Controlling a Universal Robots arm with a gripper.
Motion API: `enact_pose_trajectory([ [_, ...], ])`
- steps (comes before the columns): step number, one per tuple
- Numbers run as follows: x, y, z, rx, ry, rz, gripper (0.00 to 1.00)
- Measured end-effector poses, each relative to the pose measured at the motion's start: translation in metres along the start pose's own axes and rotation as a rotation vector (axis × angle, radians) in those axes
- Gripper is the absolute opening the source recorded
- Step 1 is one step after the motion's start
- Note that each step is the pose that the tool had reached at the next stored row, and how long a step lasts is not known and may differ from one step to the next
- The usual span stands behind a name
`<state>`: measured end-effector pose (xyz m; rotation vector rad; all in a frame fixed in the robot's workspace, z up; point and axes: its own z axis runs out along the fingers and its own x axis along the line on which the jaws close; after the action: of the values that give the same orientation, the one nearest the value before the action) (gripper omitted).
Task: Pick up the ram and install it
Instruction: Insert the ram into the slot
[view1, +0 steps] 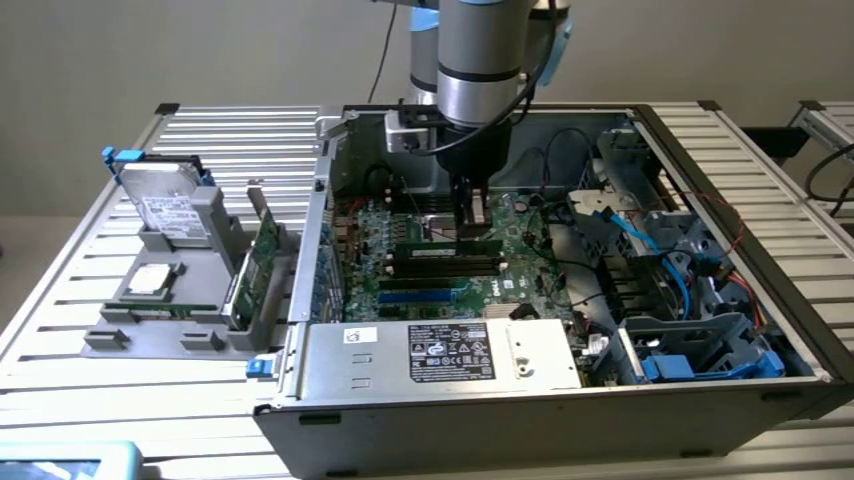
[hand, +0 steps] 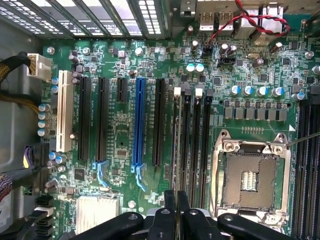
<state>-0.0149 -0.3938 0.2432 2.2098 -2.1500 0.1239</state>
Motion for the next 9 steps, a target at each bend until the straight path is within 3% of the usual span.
enact_pose_trajectory([
  [9, -0.0004, 0.0005, 0.004, 0.0048, 0.0001, 0.001, 0.13],
])
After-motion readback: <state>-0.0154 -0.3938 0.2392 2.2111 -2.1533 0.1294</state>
